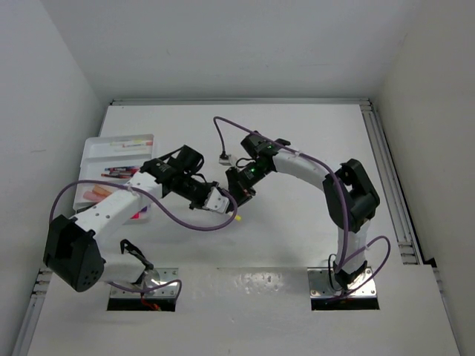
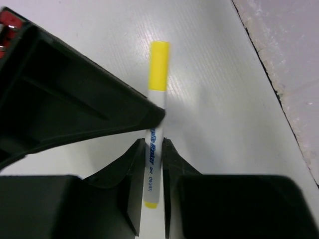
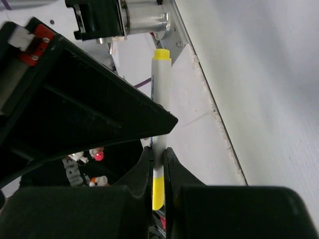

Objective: Sort the stationery into containers
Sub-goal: Pass the stationery from the right arm to the left, then place the stationery into the container

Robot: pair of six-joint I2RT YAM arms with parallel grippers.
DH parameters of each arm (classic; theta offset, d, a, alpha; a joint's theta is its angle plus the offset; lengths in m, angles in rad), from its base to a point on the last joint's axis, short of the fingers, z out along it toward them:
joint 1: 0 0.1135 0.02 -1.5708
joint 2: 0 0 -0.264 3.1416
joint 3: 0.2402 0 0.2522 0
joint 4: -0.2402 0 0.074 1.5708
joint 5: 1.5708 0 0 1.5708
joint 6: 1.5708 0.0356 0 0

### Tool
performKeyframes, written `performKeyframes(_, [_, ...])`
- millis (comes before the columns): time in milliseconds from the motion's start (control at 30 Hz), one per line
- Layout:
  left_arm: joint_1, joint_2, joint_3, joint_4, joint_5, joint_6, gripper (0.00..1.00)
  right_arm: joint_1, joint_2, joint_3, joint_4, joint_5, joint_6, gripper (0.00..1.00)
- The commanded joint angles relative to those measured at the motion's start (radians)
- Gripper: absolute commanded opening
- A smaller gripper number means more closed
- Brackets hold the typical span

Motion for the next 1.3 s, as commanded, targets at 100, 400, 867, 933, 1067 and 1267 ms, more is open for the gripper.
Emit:
performKeyframes(100, [0.066, 0.017, 0.071, 0.018, 0.006, -0.040, 0.10, -0.048, -0.043, 0.082, 0.033, -0.013, 0.067, 0.18])
performKeyframes(400, [0.532, 0.295, 0.398, -0.198, 0.090, 0.077, 0.00, -0.330, -0.013, 0.210, -0.074, 0.273, -0.051, 0.33])
performKeyframes(867, [0.868, 0.833, 1.061, -0.456, -0.191, 0.480, 0.00, -0.521, 0.019, 0.228, -0.119, 0.489, -0.298, 0.31])
performKeyframes(933, [0.884, 0.848, 1.061, -0.439, -0.223, 0.499, 0.00, -0.533, 0.027, 0.203, -0.113, 0.510, -0.315, 0.31])
performKeyframes(1067, [0.905, 0.874, 1.043, -0.366, -0.266, 0.485, 0.00, -0.536, 0.030, 0.172, -0.089, 0.570, -0.362, 0.31])
performKeyframes(1267, [0.915, 0.926, 1.026, -0.320, -0.310, 0.496, 0.03, -0.532, 0.053, 0.171, -0.102, 0.677, -0.537, 0.33])
